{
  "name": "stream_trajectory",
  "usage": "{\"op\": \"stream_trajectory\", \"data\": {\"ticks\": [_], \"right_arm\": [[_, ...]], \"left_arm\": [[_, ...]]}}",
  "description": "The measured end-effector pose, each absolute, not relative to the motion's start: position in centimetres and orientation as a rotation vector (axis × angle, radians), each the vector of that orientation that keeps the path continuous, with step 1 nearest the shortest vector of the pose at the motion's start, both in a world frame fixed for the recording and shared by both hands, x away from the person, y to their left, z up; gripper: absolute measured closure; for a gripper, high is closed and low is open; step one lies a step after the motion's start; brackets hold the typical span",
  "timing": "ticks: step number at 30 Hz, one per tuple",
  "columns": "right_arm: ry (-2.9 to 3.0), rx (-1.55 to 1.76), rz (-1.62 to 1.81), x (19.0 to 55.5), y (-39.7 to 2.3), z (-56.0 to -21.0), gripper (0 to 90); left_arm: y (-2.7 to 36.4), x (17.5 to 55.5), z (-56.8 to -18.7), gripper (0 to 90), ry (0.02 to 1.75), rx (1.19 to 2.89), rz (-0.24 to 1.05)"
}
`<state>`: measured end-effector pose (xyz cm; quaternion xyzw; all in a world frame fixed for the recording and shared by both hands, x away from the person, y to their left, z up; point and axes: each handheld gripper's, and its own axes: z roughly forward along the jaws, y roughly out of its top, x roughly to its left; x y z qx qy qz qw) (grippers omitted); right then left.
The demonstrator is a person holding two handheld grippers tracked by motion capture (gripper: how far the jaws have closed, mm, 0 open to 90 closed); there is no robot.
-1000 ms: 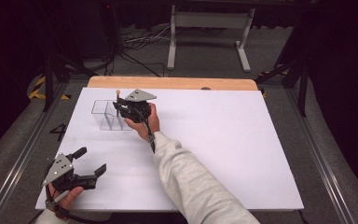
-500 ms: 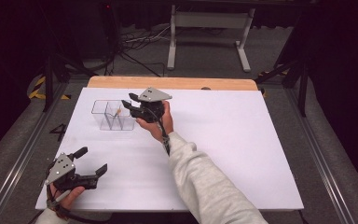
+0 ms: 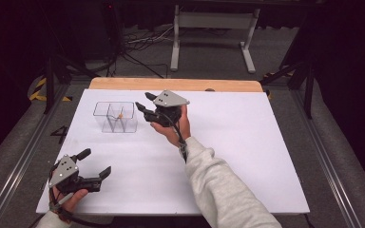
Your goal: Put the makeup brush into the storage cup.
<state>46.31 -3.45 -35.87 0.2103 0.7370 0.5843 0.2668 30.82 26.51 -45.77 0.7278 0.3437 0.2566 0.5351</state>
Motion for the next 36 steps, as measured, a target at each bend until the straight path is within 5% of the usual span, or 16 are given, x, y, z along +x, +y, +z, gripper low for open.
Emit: {"op": "stream_trajectory", "data": {"ticks": [36], "right_arm": [[1.856, 0.495, 1.399, 40.4, -12.1, -33.9, 13.5]], "left_arm": [[25.9, 30.8, -45.6, 3.7, 0.795, 1.762, 0.617]]}}
